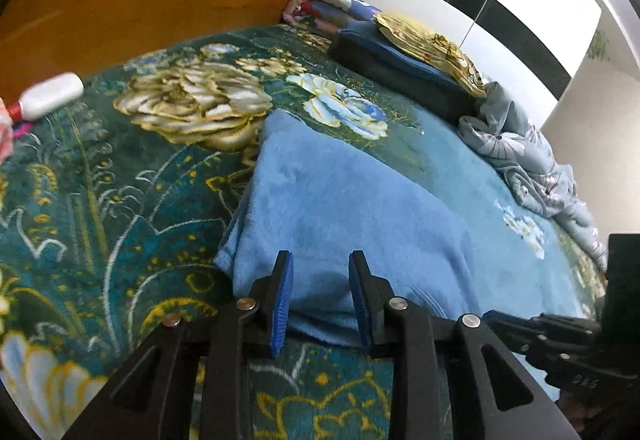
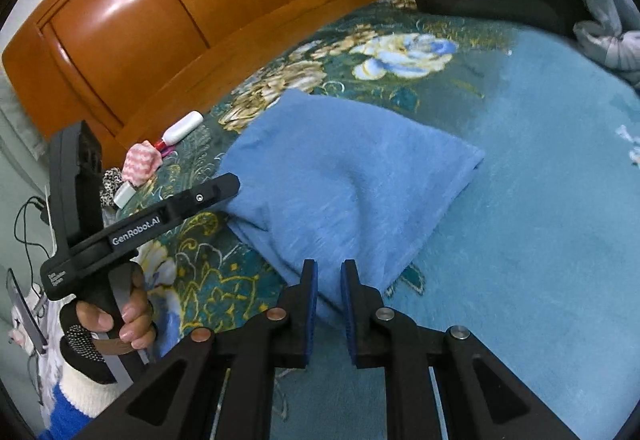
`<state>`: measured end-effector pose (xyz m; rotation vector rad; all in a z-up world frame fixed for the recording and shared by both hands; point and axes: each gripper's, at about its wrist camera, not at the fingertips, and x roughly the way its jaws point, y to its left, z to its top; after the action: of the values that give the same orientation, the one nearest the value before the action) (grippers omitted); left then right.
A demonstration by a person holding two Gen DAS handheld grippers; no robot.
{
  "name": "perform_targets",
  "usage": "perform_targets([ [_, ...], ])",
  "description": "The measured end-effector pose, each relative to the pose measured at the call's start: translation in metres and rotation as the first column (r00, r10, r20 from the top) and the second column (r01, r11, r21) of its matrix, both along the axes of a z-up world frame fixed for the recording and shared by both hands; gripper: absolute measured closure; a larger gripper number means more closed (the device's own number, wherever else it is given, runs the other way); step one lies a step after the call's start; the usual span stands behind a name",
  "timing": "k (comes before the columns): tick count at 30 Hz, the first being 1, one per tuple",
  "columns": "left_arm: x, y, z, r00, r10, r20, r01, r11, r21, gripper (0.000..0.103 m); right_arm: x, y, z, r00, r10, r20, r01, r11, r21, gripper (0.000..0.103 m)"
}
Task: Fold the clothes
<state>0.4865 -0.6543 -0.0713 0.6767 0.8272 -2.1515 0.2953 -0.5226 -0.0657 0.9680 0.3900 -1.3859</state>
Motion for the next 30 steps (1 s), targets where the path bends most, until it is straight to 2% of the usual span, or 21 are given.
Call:
perform_targets([
  [1,0.001,0.005,0.000,1.000,0.005,0.001,-0.005,1.000,-0.004,0.062,0.003,0.003,0.002,1.000,0.001,-0.014,-0.001,1.000,-0.004,0.087],
  [2,0.002,0.010,0.000,1.000,0.008,0.002,-0.008,1.000,-0.007,0.054,0.007,0.007,0.003,1.000,0.006,-0.030,-0.006,1.000,-0.008,0.080],
  [3,0.002,0.015,0.000,1.000,0.012,0.009,-0.012,1.000,-0.011,0.050,0.011,0.012,0.004,0.999,0.011,-0.045,-0.011,1.000,-0.013,0.073],
  [5,0.003,0.026,-0.002,0.999,0.022,0.035,-0.021,1.000,-0.020,0.049,0.020,0.020,0.006,0.997,0.026,-0.073,-0.028,0.999,-0.025,0.068],
  [7,0.004,0.036,-0.005,0.998,0.030,0.050,-0.029,0.999,-0.023,0.042,0.028,0.028,0.005,0.994,0.043,-0.099,-0.045,0.999,-0.019,0.063],
  [9,0.005,0.046,-0.007,0.998,0.035,0.053,-0.034,0.999,-0.024,0.029,0.035,0.037,0.005,0.991,0.056,-0.121,-0.058,0.998,-0.015,0.056],
  [12,0.008,0.060,-0.008,0.997,0.049,0.054,-0.047,0.998,-0.038,0.024,0.039,0.049,0.003,0.989,0.049,-0.140,-0.051,0.999,-0.015,0.045],
  [15,0.011,0.072,-0.008,0.997,0.061,0.052,-0.059,0.997,-0.042,0.017,0.041,0.060,-0.001,0.989,0.038,-0.146,-0.039,0.999,-0.003,0.038],
  [21,0.027,0.096,-0.009,0.994,0.111,0.022,-0.110,0.993,-0.045,0.011,0.045,0.081,-0.011,0.990,0.008,-0.141,-0.006,1.000,0.017,0.029],
  [30,0.046,0.138,-0.018,0.979,0.184,0.091,-0.179,0.982,-0.061,0.009,0.056,0.110,-0.022,0.985,-0.029,-0.172,0.034,0.999,0.026,0.023],
])
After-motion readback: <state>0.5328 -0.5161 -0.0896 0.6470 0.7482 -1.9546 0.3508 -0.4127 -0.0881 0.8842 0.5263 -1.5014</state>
